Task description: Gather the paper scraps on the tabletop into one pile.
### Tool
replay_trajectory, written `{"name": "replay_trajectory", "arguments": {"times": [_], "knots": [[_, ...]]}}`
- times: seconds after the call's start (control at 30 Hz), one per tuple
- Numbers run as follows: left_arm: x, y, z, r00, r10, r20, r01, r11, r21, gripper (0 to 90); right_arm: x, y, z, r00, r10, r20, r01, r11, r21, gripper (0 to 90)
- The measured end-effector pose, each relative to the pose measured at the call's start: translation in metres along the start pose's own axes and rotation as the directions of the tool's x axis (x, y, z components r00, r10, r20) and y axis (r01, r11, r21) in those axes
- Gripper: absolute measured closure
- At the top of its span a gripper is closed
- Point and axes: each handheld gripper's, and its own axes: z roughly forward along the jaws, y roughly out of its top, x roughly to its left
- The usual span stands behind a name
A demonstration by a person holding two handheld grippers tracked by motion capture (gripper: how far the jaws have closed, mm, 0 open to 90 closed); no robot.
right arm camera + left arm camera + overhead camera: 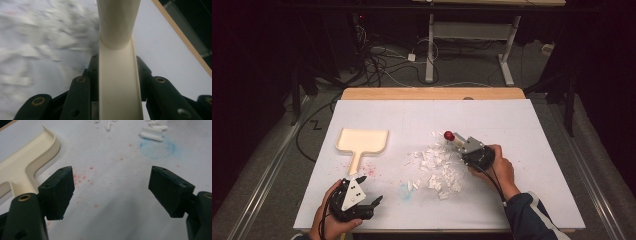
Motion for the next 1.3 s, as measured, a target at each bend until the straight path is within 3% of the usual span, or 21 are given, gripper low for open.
{"name": "replay_trajectory", "arguments": {"times": [0.13,0.23,0.4,0.47,0.6,0.67,0.73,0.77,0.8,0.83,0.93,0.97,1.03,1.1,1.17,1.2,1.3], "knots": [[0.000,0.000,0.000,1.0000,0.001,0.002,-0.001,1.0000,-0.002,19.8,0.022,0.002,-0.017,0.9944,-0.086,-0.061,0.085,0.996,-0.010,67.2],[-0.001,0.001,-0.001,1.0000,0.001,-0.002,-0.001,1.0000,-0.007,19.8,0.028,0.005,-0.031,0.9902,-0.096,-0.101,0.093,0.995,-0.040,67.7],[-0.001,0.001,-0.003,0.9999,-0.001,-0.014,0.001,0.9998,-0.019,20.2,0.027,0.006,-0.054,0.9874,-0.073,-0.140,0.061,0.994,-0.091,68.2],[0.000,0.002,-0.004,0.9998,0.002,-0.019,-0.002,0.9995,-0.030,20.3,0.026,0.006,-0.058,0.9884,-0.071,-0.134,0.058,0.994,-0.097,68.2],[-0.001,0.002,-0.004,0.9997,0.005,-0.024,-0.006,0.9996,-0.027,20.4,0.010,0.002,-0.073,0.9899,-0.011,-0.141,-0.008,0.991,-0.131,68.1],[-0.002,0.003,-0.003,0.9997,-0.007,-0.023,0.006,0.9997,-0.026,20.8,-0.004,0.002,-0.078,0.9909,0.043,-0.128,-0.064,0.985,-0.163,68.2],[-0.003,0.004,-0.003,0.9997,-0.008,-0.025,0.007,0.9995,-0.030,20.8,-0.009,0.002,-0.077,0.9910,0.051,-0.124,-0.072,0.982,-0.174,68.2],[-0.004,0.004,-0.003,0.9997,-0.009,-0.023,0.008,0.9995,-0.031,20.8,-0.019,0.004,-0.074,0.9917,0.081,-0.100,-0.099,0.977,-0.190,68.1],[-0.004,0.004,-0.003,0.9997,-0.009,-0.023,0.008,0.9995,-0.031,20.8,-0.019,0.004,-0.074,0.9917,0.081,-0.100,-0.099,0.977,-0.190,68.1],[-0.004,0.004,-0.003,0.9997,-0.009,-0.022,0.009,0.9995,-0.030,20.8,-0.029,0.007,-0.065,0.9884,0.117,-0.096,-0.134,0.972,-0.194,68.2],[-0.003,0.004,-0.001,0.9997,-0.003,-0.023,0.002,0.9994,-0.034,20.8,-0.036,0.011,-0.052,0.9893,0.131,-0.065,-0.141,0.973,-0.182,68.1],[-0.003,0.004,-0.001,0.9998,-0.003,-0.021,0.002,0.9994,-0.035,20.8,-0.043,0.015,-0.034,0.9903,0.135,-0.034,-0.138,0.977,-0.162,68.2],[-0.004,0.004,0.000,0.9999,-0.013,-0.011,0.013,0.9995,-0.029,20.8,-0.049,0.018,-0.013,0.9857,0.165,-0.035,-0.168,0.976,-0.137,68.2],[-0.003,0.004,-0.001,0.9999,0.000,-0.014,0.000,0.9994,-0.034,20.8,-0.052,0.022,0.006,0.9861,0.166,-0.004,-0.166,0.980,-0.107,68.2],[-0.002,0.003,-0.001,0.9999,-0.003,-0.012,0.003,0.9994,-0.035,20.8,-0.053,0.024,0.014,0.9862,0.165,0.003,-0.164,0.982,-0.090,68.2],[-0.002,0.002,0.000,0.9998,-0.018,-0.003,0.018,0.9994,-0.031,20.8,-0.053,0.026,0.029,0.9845,0.173,0.029,-0.171,0.983,-0.075,68.2],[-0.001,0.001,0.000,0.9997,-0.023,0.004,0.023,0.9994,-0.026,20.9,-0.052,0.031,0.044,0.9785,0.206,0.003,-0.205,0.975,-0.081,68.2]]}}
